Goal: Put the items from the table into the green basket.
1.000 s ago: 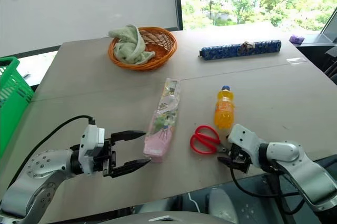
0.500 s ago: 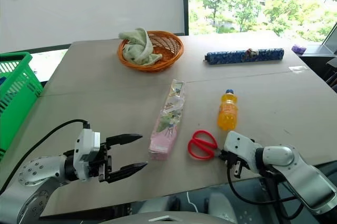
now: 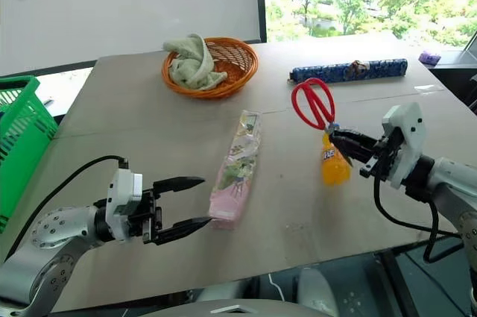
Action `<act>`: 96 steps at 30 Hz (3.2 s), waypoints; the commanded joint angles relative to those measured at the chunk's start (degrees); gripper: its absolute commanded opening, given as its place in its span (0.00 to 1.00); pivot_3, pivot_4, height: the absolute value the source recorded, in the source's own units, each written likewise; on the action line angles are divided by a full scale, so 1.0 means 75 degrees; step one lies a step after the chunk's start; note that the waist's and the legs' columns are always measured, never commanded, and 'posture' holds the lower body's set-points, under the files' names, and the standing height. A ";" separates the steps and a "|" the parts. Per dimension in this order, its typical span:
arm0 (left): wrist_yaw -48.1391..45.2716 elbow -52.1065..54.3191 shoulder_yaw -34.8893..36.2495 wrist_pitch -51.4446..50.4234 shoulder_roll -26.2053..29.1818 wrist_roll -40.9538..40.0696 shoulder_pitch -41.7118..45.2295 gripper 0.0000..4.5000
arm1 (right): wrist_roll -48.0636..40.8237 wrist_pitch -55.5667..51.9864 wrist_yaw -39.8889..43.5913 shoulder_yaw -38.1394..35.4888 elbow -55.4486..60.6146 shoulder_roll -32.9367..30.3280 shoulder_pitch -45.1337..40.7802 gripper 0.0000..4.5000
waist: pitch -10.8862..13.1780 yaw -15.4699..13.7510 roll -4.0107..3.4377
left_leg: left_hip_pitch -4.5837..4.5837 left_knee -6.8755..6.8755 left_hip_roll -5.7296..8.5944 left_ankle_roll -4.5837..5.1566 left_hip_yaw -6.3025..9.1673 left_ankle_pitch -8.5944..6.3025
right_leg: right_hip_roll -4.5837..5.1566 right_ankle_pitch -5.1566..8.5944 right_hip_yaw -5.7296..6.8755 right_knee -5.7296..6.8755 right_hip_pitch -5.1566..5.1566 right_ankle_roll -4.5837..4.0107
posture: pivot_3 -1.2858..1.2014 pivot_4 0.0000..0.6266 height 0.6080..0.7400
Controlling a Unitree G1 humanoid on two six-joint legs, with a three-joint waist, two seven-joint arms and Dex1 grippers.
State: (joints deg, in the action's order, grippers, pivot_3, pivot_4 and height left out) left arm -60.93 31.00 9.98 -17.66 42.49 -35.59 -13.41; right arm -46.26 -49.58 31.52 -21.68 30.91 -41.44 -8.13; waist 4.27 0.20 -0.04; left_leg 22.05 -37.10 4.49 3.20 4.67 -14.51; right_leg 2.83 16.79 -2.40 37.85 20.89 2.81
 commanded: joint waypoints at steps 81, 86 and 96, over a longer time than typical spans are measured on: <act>0.7810 -0.1155 -0.0199 -0.4328 -0.1694 -0.8851 0.3469 1.00 | 0.2872 0.1493 0.1311 0.4974 -0.0821 0.2103 -0.2932 0.73 | -0.0323 0.0229 0.0098 | 0.0052 -0.0052 0.0024 -0.0064 -0.0008 0.0043 | -0.0008 -0.0004 -0.0023 0.0133 0.0110 0.0004 | 0.50 0.00 1.00; 0.8220 -0.1384 -0.0104 -0.4073 -0.1952 -0.9400 0.3710 1.00 | 0.3272 0.2036 0.1718 0.5383 -0.1265 0.2200 -0.3239 0.73 | -0.0324 0.0241 0.0102 | 0.0053 -0.0063 0.0040 -0.0068 -0.0008 0.0048 | -0.0001 -0.0005 -0.0028 0.0136 0.0111 0.0005 | 0.51 0.00 1.00; 0.8255 -0.0966 0.0352 -0.3579 -0.1842 -0.8493 0.3226 0.63 | 0.3089 0.2176 0.2068 0.5079 -0.1707 0.2612 -0.3459 0.84 | -0.0325 0.0210 0.0103 | 0.0053 -0.0044 0.0035 -0.0081 0.0003 0.0054 | -0.0010 -0.0003 -0.0026 0.0135 0.0118 0.0002 | 0.52 0.00 1.00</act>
State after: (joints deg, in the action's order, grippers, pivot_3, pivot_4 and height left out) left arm 1.17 20.68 9.54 -47.18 28.62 -100.18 10.45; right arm -20.99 -35.22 45.54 19.07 16.92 -22.55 -31.75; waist 1.83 1.77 0.73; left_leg 22.45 -37.44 4.75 2.60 4.69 -14.10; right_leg 2.75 16.77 -2.59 38.87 21.78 2.83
